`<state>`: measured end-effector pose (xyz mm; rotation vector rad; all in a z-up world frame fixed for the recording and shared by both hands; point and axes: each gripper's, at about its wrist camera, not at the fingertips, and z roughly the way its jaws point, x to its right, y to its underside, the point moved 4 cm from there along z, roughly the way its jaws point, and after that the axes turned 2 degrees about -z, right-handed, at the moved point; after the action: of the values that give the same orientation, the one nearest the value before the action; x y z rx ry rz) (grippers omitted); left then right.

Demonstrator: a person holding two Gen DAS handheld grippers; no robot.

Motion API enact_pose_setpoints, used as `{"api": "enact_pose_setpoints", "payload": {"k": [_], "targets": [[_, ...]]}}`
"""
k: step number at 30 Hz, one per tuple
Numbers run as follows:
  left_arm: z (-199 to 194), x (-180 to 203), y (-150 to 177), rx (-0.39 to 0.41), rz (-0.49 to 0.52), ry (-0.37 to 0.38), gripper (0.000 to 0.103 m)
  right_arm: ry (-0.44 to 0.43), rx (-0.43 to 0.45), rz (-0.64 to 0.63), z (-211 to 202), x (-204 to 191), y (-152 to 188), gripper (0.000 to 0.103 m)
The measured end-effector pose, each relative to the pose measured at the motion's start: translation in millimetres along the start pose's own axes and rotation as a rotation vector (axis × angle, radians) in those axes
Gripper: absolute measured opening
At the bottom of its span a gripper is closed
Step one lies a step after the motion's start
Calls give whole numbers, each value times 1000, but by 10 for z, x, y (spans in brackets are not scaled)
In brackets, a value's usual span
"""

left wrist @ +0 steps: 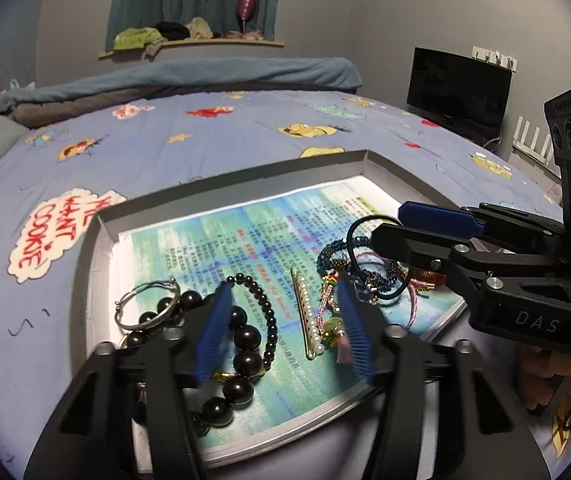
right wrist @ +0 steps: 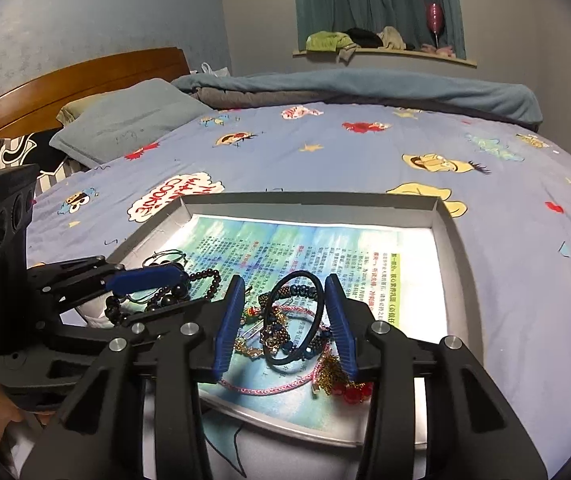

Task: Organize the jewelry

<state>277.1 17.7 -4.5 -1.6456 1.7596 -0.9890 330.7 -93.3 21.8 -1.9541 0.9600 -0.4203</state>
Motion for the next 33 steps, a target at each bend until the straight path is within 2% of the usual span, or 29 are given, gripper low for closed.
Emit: {"api": "enact_pose_setpoints", "payload": {"k": [2, 12, 20, 25, 33], "targets": [[-60, -12, -12, 26, -4, -13, 78, 3, 17, 7, -53, 18, -8, 45], [-245, -15, -8, 72, -21, -15, 92, 33, 53, 28, -279, 107, 34, 52], [-456, 4, 77, 101, -46, -5, 97, 53, 69, 41, -540, 124, 172, 70], [-637, 35, 195, 130, -74, -20, 98, 39, 114, 53, -774, 114, 264, 82], [-940, 112, 415, 169, -94, -45, 98, 16, 149, 49, -1027, -25, 446, 91]]}}
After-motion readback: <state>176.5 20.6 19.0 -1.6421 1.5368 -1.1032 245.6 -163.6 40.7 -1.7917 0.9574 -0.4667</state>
